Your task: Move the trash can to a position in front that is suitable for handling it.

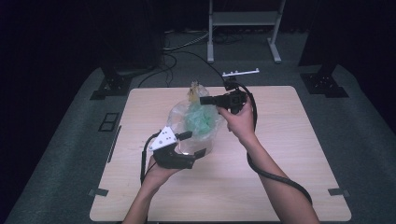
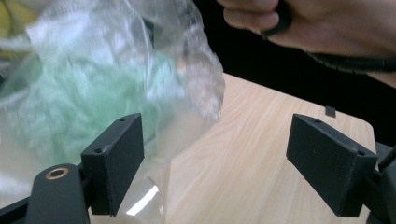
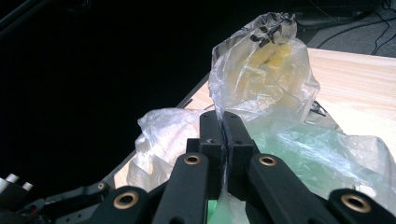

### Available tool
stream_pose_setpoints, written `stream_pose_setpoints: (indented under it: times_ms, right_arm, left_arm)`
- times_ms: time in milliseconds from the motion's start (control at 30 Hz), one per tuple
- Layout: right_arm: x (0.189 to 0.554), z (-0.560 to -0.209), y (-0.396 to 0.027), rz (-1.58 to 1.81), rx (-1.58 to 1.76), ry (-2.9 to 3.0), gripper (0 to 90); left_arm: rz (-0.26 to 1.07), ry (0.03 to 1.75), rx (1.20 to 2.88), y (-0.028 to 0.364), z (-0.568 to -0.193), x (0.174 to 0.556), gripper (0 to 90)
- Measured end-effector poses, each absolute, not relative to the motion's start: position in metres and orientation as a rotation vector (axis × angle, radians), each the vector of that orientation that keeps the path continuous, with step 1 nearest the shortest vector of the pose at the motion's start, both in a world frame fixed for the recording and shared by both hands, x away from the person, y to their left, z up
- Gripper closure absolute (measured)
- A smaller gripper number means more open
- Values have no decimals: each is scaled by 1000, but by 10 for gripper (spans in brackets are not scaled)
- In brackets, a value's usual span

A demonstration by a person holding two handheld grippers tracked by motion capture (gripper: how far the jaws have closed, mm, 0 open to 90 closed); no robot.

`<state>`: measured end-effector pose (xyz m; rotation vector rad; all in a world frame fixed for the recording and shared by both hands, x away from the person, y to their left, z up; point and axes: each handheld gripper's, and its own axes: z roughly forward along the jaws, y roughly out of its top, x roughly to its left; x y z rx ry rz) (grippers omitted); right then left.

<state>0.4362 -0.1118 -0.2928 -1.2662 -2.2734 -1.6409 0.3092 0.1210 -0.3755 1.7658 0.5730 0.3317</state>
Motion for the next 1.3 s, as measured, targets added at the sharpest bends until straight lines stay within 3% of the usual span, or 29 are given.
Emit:
stream_pose_setpoints:
  times_ms: [667, 1300]
  right_arm:
    - [437, -268, -126, -1717, -1250, -2242, 888]
    - [426, -237, -170, -1813, -1279, -2230, 888]
  left_arm:
    - [317, 570, 1804, 130, -388, 300, 179]
    - [309, 571, 1793, 133, -391, 303, 154]
